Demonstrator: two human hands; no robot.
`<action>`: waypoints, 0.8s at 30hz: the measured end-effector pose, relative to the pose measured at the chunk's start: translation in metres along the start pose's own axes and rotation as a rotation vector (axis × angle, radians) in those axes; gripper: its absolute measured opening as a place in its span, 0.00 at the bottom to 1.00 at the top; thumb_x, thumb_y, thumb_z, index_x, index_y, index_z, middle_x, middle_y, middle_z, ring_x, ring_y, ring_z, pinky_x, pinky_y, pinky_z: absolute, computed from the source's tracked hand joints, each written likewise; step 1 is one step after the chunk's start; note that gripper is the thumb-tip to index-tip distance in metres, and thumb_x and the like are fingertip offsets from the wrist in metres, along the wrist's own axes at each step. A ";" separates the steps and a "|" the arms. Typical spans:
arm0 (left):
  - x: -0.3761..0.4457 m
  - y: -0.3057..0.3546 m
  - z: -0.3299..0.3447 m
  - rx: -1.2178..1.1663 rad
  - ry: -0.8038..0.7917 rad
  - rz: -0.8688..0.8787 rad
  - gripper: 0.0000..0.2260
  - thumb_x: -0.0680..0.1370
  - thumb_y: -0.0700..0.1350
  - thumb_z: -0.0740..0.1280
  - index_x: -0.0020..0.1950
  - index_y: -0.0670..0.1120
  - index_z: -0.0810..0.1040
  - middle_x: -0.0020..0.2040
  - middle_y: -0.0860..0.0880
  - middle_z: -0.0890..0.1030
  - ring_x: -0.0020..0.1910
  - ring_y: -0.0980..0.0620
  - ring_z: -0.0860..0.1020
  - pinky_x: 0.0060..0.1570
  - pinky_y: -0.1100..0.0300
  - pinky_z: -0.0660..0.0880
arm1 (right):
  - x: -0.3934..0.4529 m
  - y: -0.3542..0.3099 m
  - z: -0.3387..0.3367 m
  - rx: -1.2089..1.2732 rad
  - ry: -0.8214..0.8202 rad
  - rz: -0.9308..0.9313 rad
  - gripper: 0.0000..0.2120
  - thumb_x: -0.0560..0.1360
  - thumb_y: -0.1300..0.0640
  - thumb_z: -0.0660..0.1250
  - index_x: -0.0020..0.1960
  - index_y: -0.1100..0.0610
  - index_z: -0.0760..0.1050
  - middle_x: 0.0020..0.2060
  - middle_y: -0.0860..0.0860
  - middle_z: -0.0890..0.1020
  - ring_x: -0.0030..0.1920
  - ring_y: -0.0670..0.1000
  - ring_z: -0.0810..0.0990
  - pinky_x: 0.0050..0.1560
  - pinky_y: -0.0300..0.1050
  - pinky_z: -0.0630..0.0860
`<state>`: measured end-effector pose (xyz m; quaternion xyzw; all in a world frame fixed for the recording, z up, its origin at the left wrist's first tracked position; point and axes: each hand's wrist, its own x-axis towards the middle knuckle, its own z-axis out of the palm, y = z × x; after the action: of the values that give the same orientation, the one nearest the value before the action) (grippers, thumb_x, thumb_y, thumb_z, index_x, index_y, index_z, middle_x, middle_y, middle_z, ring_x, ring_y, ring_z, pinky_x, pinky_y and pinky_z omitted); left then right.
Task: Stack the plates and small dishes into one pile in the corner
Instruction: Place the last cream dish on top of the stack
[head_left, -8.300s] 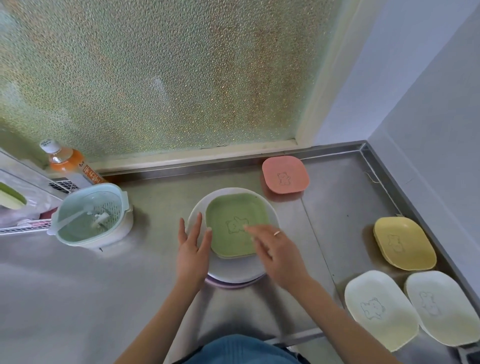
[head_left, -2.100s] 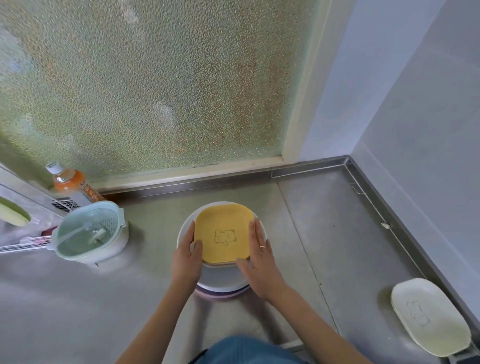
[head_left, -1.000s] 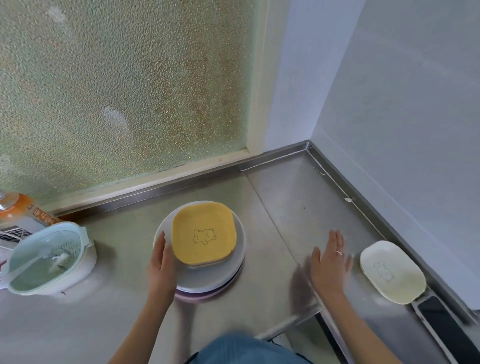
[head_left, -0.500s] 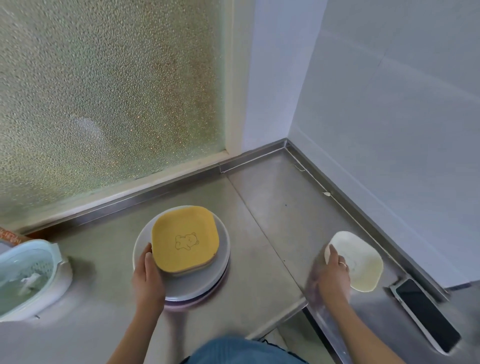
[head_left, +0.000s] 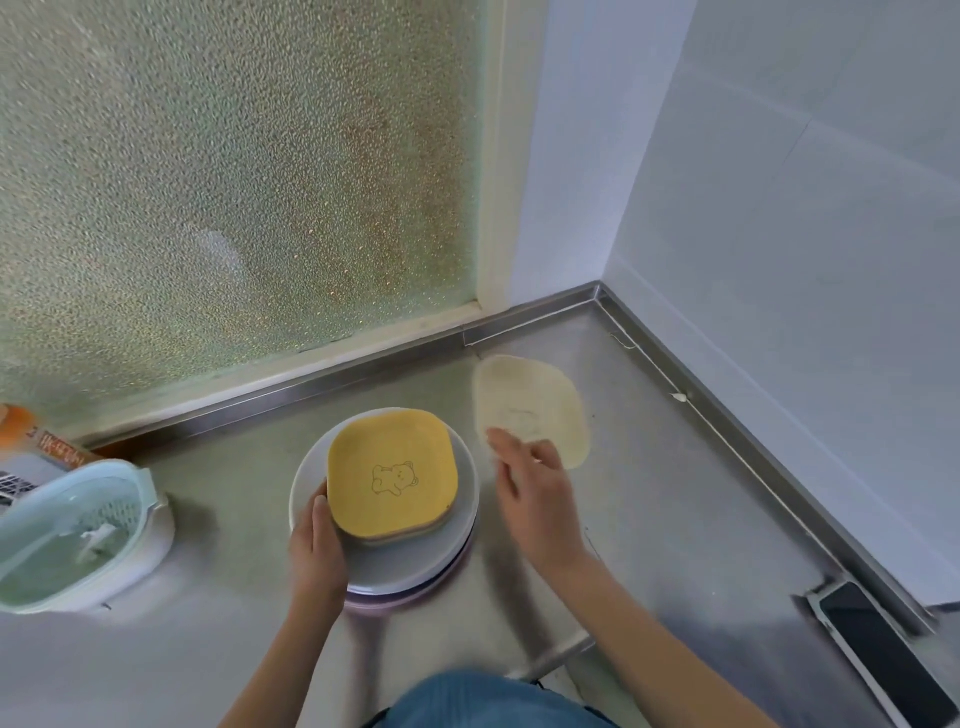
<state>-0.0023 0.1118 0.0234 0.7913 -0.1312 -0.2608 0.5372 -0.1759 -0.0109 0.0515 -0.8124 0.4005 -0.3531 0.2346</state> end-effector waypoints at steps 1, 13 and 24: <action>0.001 -0.001 -0.001 -0.012 -0.002 -0.006 0.17 0.83 0.47 0.50 0.66 0.48 0.74 0.55 0.47 0.74 0.55 0.48 0.70 0.55 0.54 0.66 | 0.002 -0.017 0.007 0.012 -0.045 -0.112 0.18 0.72 0.59 0.62 0.61 0.50 0.72 0.36 0.54 0.75 0.35 0.52 0.77 0.41 0.40 0.74; 0.007 -0.001 -0.012 -0.145 -0.070 -0.016 0.23 0.73 0.59 0.56 0.65 0.55 0.75 0.64 0.50 0.78 0.63 0.50 0.74 0.67 0.44 0.68 | -0.010 -0.070 0.060 -0.013 -0.633 -0.385 0.17 0.79 0.60 0.57 0.68 0.55 0.68 0.57 0.56 0.79 0.59 0.56 0.72 0.64 0.51 0.67; 0.033 0.017 -0.016 0.180 -0.142 0.103 0.20 0.80 0.42 0.59 0.72 0.51 0.68 0.71 0.49 0.70 0.69 0.50 0.69 0.66 0.58 0.65 | 0.024 -0.023 0.069 0.035 -0.540 0.191 0.26 0.81 0.56 0.52 0.77 0.54 0.48 0.77 0.48 0.49 0.75 0.48 0.56 0.69 0.41 0.58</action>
<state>0.0349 0.1017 0.0350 0.8083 -0.2320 -0.2754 0.4659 -0.1018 -0.0110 0.0319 -0.8314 0.3919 -0.1072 0.3790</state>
